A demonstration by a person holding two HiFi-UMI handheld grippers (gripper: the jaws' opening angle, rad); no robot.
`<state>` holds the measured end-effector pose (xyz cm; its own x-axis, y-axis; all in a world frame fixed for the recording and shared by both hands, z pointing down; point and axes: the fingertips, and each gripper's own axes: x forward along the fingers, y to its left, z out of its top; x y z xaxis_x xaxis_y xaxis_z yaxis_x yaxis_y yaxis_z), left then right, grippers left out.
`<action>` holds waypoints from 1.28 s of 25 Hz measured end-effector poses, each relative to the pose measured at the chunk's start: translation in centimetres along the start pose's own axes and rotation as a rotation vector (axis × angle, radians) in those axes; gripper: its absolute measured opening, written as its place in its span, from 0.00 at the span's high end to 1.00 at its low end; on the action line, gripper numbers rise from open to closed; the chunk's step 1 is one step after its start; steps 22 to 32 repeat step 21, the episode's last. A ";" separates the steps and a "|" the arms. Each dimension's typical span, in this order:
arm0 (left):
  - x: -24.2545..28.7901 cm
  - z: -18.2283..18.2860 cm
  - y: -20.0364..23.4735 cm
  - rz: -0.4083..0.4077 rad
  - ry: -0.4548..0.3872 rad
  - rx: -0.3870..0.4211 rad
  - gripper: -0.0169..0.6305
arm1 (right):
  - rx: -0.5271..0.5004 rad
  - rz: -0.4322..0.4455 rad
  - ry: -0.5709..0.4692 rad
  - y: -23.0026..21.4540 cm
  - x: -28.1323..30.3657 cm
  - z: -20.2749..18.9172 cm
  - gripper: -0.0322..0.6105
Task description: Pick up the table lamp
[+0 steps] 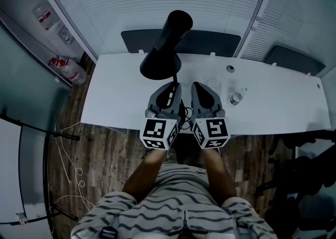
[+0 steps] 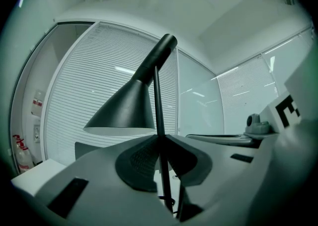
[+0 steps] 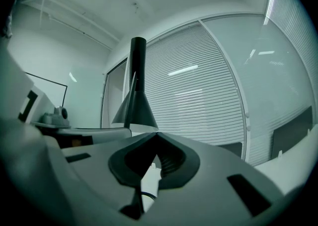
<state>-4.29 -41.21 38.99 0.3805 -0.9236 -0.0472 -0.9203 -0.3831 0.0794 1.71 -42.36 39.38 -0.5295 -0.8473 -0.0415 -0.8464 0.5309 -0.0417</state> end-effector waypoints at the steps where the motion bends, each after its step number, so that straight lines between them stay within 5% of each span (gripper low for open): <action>1: 0.0 0.0 0.0 0.002 0.000 -0.001 0.91 | 0.001 0.001 0.000 0.0 0.0 0.0 0.93; 32: 0.2 0.5 -0.1 0.003 -0.017 0.007 0.91 | -0.007 0.011 -0.008 0.0 -0.2 0.5 0.93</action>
